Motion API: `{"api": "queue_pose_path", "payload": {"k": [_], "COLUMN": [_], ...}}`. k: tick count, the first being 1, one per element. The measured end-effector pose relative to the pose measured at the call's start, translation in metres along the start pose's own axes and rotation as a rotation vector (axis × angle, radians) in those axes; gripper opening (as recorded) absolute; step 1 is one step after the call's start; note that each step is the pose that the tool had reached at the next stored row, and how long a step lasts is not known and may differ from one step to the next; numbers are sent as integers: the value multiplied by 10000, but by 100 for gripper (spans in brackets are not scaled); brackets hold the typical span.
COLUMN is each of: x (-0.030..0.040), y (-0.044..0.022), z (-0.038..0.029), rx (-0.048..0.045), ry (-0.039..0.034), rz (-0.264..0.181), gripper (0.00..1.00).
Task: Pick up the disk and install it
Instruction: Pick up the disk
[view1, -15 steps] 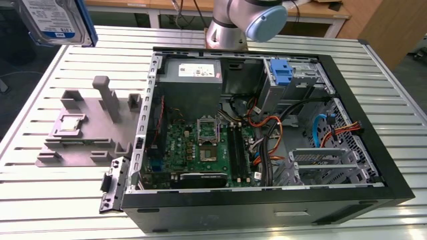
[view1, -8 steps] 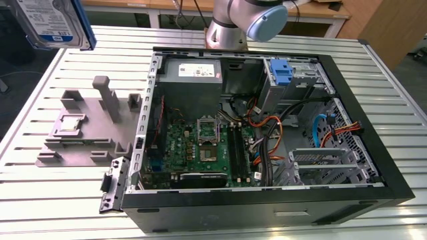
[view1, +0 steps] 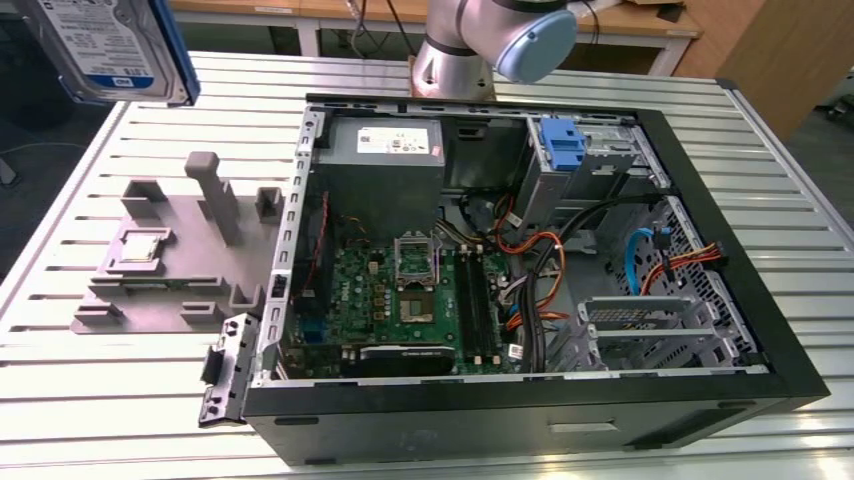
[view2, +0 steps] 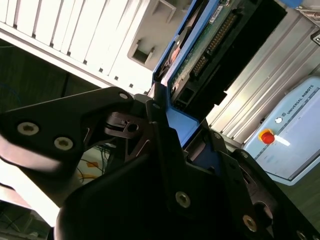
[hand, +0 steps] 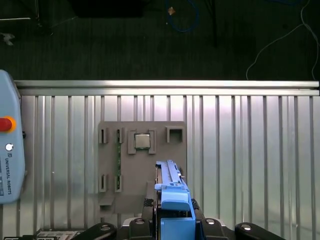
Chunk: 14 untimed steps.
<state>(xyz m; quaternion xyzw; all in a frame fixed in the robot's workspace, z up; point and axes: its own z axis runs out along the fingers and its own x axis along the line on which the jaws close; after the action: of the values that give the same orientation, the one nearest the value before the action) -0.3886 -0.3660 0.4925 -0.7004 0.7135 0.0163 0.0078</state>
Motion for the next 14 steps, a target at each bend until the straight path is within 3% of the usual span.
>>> {"api": "queue_pose_path", "payload": {"k": [5,14], "x": [28,165], "y": [-82,-90], "z": [-2,-5], "rx": [0,0], "ry": [0,0], "rz": [0,0], "gripper": [37,37]}}
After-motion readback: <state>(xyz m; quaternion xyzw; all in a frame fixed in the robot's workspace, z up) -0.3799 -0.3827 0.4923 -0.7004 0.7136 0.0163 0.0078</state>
